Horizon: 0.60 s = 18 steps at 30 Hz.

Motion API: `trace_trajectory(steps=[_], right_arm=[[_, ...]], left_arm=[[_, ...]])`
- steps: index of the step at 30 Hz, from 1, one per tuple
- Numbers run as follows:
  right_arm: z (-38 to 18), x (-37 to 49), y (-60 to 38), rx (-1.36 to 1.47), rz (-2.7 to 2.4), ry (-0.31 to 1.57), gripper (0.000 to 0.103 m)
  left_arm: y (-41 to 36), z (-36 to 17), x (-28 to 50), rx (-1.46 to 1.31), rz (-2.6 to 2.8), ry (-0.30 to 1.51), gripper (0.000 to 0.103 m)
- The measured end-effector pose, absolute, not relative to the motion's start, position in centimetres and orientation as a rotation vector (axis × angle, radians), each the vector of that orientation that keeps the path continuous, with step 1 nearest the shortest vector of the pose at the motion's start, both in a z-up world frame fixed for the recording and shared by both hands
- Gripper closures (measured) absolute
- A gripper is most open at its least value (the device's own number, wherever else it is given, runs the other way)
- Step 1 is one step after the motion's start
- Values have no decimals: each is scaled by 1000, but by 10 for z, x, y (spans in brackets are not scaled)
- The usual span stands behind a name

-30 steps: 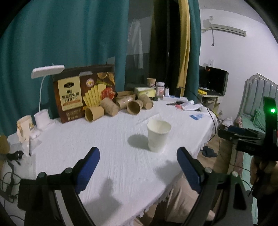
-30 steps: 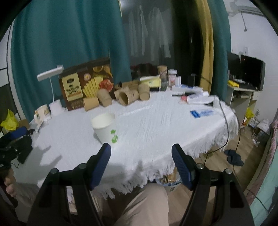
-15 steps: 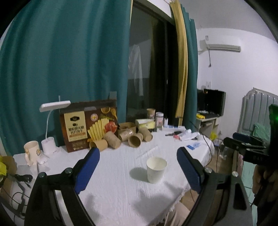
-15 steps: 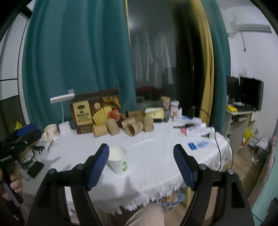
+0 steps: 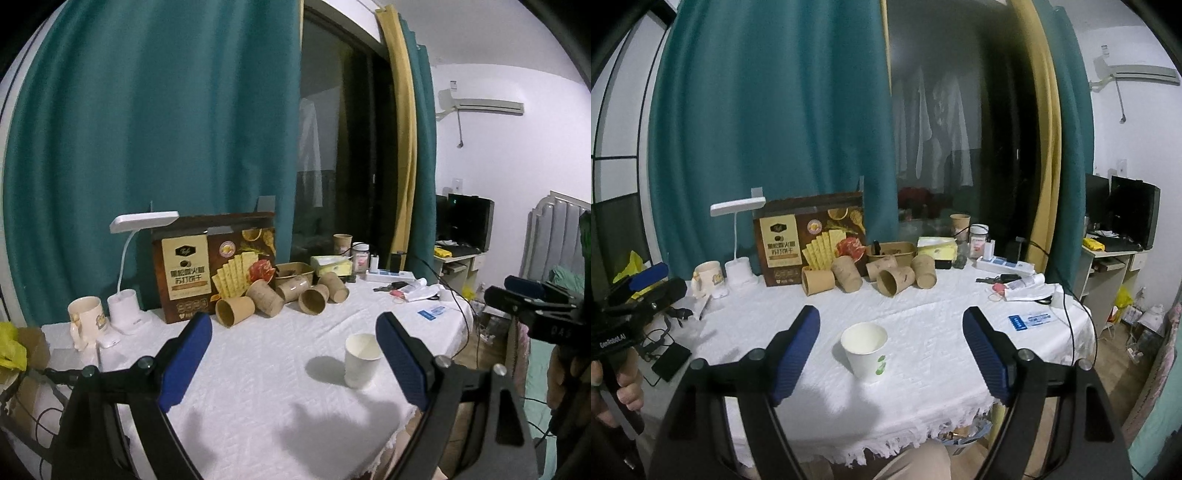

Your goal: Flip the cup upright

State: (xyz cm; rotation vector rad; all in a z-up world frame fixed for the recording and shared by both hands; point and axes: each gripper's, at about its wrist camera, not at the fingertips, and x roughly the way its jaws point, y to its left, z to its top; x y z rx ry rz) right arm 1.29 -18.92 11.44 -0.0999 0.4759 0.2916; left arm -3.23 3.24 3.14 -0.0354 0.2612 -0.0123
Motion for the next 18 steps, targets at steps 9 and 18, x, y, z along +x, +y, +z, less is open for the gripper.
trace_trajectory(steps=[9, 18], right_arm=[[104, 19, -176, -118, 285, 493, 25], [101, 20, -174, -121, 285, 492, 25]], left_arm=[[44, 20, -29, -32, -23, 274, 12], [41, 15, -25, -39, -28, 277, 12]])
